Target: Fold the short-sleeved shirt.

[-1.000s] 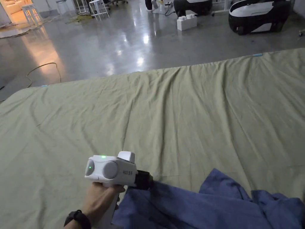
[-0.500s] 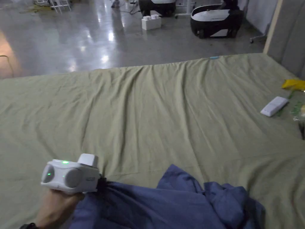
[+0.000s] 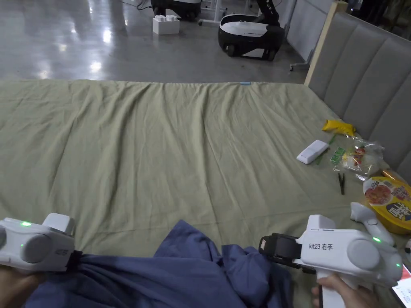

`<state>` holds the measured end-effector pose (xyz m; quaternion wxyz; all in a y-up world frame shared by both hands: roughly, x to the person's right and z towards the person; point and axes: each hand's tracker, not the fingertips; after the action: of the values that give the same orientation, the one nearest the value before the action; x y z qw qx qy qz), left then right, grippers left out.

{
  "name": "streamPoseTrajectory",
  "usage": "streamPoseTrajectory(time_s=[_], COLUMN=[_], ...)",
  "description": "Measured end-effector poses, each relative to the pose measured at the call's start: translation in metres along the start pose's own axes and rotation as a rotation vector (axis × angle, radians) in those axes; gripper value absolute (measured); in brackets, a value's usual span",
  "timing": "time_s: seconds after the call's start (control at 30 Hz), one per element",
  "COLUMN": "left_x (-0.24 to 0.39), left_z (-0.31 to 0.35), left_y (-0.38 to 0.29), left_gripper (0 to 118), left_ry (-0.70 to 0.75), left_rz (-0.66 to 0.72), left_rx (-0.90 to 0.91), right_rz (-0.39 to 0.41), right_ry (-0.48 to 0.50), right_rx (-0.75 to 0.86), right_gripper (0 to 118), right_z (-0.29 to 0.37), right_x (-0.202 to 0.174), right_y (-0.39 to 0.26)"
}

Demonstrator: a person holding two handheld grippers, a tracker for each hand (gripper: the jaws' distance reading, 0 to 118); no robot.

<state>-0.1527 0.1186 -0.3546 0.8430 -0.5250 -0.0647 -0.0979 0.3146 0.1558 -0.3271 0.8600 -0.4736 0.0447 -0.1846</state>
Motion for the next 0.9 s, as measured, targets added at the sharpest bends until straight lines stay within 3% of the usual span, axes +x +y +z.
streamPoseTrajectory(time_s=[0.17, 0.2, 0.23, 0.27, 0.33, 0.37, 0.47, 0.6, 0.9], left_x=[-0.005, -0.006, -0.008, -0.012, -0.021, -0.028, -0.048, -0.066, -0.108], left_z=[-0.008, -0.008, -0.008, -0.008, -0.001, 0.007, 0.07, 0.193, 0.428], left_y=[0.005, 0.006, 0.006, 0.003, 0.001, -0.002, -0.021, -0.051, -0.094], left_gripper=[5, 5, 5, 5, 5, 5, 5, 5, 5], left_ry=[0.01, 0.006, 0.0, -0.007, -0.035, -0.056, -0.117, -0.196, -0.037], left_rz=[0.001, 0.005, 0.014, 0.03, 0.084, 0.113, 0.244, 0.302, 0.289], left_rx=[-0.012, -0.013, -0.011, -0.004, 0.029, 0.062, 0.281, 0.474, 0.896], right_rz=[-0.01, 0.01, 0.027, 0.044, -0.004, -0.014, 0.038, 0.086, 0.203], right_ry=[-0.006, -0.027, -0.059, -0.144, -0.061, -0.068, -0.014, 0.063, 0.143], right_rx=[-0.107, -0.121, -0.131, -0.109, -0.087, -0.079, 0.071, 0.28, 0.691], right_gripper=[74, 64, 41, 8, 8, 8, 8, 8, 8], right_z=[-0.032, -0.039, -0.044, -0.042, -0.031, -0.023, 0.027, 0.112, 0.288], right_x=[-0.006, -0.007, -0.009, -0.011, -0.006, -0.006, -0.017, -0.043, -0.115], right_y=[-0.01, -0.013, -0.017, -0.018, -0.019, -0.019, -0.017, -0.005, 0.035])
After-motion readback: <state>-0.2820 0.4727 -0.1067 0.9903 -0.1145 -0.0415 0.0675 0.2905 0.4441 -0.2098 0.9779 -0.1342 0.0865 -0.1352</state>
